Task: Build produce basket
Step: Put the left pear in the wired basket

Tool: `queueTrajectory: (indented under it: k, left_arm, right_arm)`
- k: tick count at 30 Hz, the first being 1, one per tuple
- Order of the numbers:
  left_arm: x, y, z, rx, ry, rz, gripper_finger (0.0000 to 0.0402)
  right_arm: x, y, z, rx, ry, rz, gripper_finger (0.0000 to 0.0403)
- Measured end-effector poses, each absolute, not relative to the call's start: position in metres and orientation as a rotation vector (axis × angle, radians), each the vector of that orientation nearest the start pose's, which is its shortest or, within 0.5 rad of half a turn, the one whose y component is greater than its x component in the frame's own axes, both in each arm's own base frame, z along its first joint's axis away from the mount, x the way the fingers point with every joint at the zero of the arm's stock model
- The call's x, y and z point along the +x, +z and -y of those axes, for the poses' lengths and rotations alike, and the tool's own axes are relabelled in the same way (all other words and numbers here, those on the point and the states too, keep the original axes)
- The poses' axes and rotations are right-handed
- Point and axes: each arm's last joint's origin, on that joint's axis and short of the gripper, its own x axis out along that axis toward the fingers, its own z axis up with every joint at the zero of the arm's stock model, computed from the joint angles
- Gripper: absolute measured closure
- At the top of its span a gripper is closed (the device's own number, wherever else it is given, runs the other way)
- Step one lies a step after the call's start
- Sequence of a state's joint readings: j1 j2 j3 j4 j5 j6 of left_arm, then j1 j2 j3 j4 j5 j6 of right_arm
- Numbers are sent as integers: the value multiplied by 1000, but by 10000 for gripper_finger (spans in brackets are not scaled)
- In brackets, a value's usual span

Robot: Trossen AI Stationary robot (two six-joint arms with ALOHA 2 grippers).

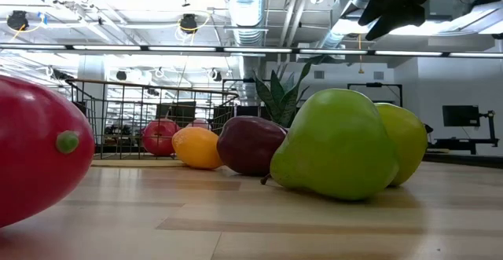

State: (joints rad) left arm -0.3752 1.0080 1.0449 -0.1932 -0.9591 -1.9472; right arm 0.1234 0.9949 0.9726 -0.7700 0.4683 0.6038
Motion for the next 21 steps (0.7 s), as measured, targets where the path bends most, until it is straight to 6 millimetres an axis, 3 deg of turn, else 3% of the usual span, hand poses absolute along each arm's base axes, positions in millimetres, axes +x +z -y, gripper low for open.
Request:
queueTrajectory:
  k: [5, 14, 21]
  left_arm:
    - [200, 382, 55, -1791, 459, 409, 82]
    - [195, 367, 40, -1253, 568, 58, 82]
    - [168, 334, 16, -936, 817, -359, 82]
  right_arm:
    - [188, 313, -10, 332, -540, -633, 129]
    - [188, 313, -10, 329, -539, -634, 129]
    - [188, 313, -10, 329, -539, -633, 129]
